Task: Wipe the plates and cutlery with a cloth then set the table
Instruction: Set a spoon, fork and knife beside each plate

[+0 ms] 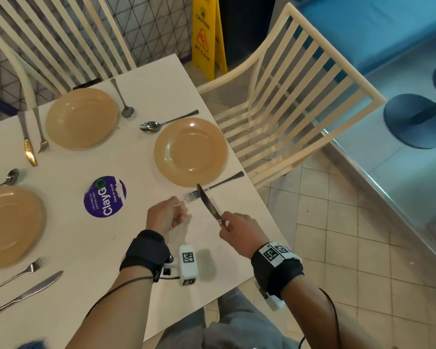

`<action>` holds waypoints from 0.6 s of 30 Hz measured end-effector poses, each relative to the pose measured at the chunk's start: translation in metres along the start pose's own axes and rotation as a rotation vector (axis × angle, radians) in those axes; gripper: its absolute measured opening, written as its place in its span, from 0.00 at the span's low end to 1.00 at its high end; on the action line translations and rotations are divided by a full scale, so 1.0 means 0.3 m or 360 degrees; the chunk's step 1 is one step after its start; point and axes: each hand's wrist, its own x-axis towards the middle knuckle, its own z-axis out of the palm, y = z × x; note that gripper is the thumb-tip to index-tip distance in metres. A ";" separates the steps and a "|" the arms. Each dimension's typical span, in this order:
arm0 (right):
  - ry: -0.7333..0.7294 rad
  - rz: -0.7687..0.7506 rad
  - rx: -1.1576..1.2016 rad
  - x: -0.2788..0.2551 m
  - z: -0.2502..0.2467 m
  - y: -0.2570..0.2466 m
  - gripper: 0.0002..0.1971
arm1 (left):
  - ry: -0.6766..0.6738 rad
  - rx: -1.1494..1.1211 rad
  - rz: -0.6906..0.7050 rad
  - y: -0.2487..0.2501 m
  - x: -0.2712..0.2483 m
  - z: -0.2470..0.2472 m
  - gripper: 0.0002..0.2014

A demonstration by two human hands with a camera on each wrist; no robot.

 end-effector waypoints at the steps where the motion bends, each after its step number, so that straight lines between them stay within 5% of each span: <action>1: 0.0002 -0.0094 -0.0110 0.004 -0.003 -0.013 0.09 | -0.0165 -0.0006 -0.0015 0.014 -0.037 -0.009 0.12; 4: -0.0110 -0.0305 -0.0391 0.027 -0.031 -0.048 0.14 | -0.0570 -0.0001 0.0077 0.060 -0.110 -0.047 0.23; 6: -0.0211 -0.0429 -0.0533 0.051 -0.058 -0.057 0.14 | -0.0654 -0.0003 0.0186 0.073 -0.137 -0.074 0.25; 11: -0.0366 -0.0509 -0.0926 0.123 -0.090 -0.040 0.15 | -0.0530 0.0184 0.0499 0.030 -0.145 -0.129 0.08; 18: -0.0392 -0.0557 -0.1212 0.211 -0.091 -0.033 0.16 | -0.0234 0.0190 0.0402 -0.098 -0.089 -0.137 0.04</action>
